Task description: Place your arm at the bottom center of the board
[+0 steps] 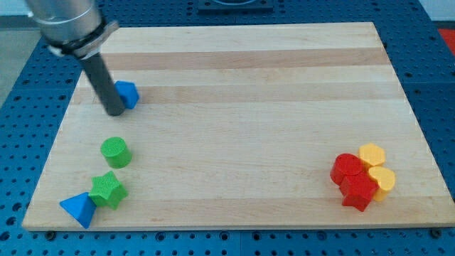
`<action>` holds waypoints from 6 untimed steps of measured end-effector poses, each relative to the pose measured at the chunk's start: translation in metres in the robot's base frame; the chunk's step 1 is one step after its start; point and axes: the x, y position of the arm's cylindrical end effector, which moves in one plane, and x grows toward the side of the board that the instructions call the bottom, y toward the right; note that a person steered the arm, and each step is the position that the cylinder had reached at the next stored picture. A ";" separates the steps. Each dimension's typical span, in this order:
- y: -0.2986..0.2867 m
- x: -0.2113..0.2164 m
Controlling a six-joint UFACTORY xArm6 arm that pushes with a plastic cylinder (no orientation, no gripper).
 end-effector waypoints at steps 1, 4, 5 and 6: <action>0.020 -0.001; 0.182 0.133; 0.172 0.204; 0.167 0.208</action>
